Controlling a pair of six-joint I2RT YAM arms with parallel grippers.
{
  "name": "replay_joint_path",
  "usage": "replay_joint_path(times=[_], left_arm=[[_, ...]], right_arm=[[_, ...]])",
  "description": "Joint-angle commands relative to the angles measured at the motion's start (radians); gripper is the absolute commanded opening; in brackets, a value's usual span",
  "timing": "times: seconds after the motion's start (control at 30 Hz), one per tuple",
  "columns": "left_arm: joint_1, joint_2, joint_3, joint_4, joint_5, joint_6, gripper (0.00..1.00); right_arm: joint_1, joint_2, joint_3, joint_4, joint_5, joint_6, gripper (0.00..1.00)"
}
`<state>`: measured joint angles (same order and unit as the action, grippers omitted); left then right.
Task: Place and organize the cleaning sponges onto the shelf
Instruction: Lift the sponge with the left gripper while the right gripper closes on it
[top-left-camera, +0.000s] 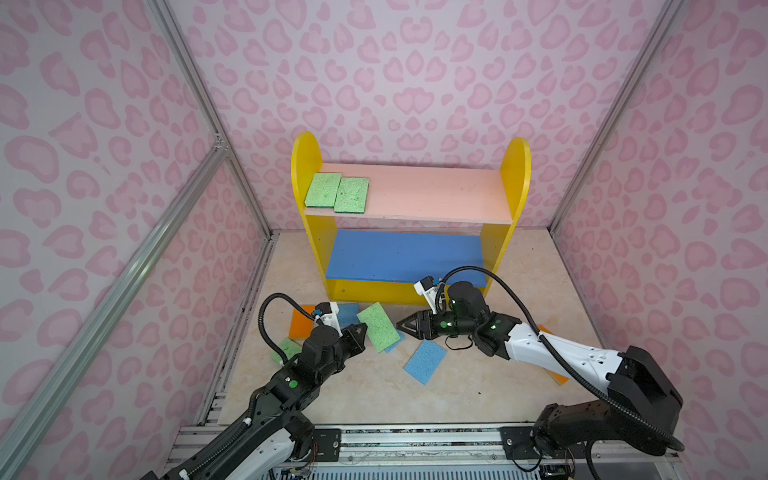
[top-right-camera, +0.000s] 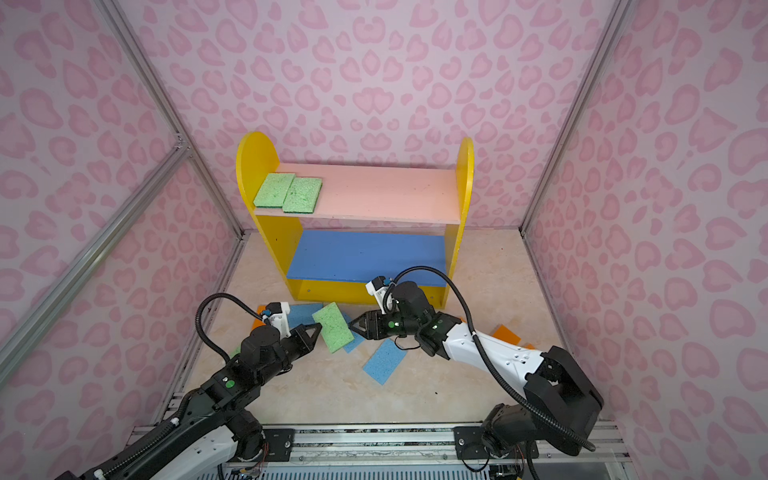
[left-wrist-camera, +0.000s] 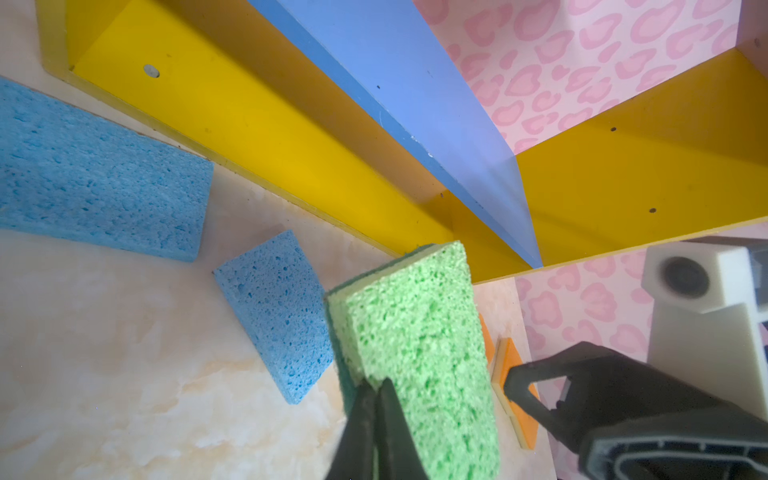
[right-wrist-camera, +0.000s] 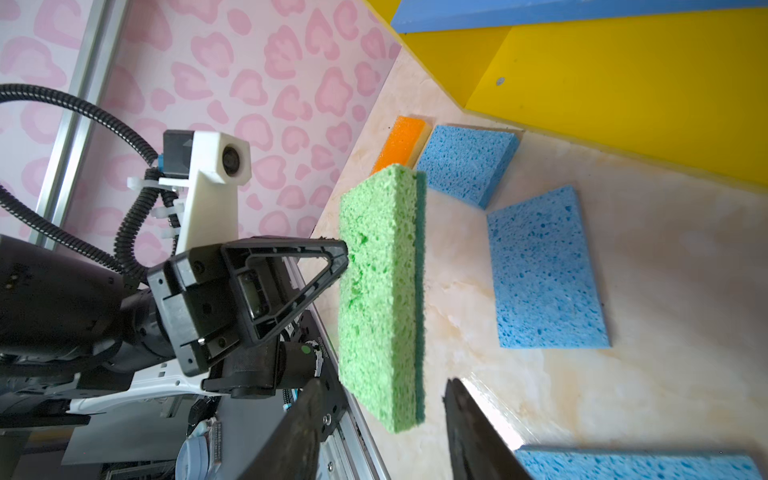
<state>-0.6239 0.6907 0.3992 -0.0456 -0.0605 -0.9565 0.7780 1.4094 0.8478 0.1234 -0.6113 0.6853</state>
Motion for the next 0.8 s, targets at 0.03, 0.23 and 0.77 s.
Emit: replay_joint_path(times=[0.03, 0.23, 0.77], left_arm=[[0.015, 0.007, 0.027, 0.021, 0.029, 0.001, 0.04], [0.023, 0.045, 0.038, 0.048, 0.055, -0.002, 0.04], [0.024, 0.029, 0.043, 0.046, 0.036, 0.001, 0.04]], right_arm=[[0.010, 0.015, -0.004, 0.021, -0.013, -0.009, 0.52], [0.021, 0.030, 0.001, 0.017, -0.015, -0.017, 0.41], [0.023, 0.074, 0.015, 0.047, -0.029, 0.003, 0.36]])
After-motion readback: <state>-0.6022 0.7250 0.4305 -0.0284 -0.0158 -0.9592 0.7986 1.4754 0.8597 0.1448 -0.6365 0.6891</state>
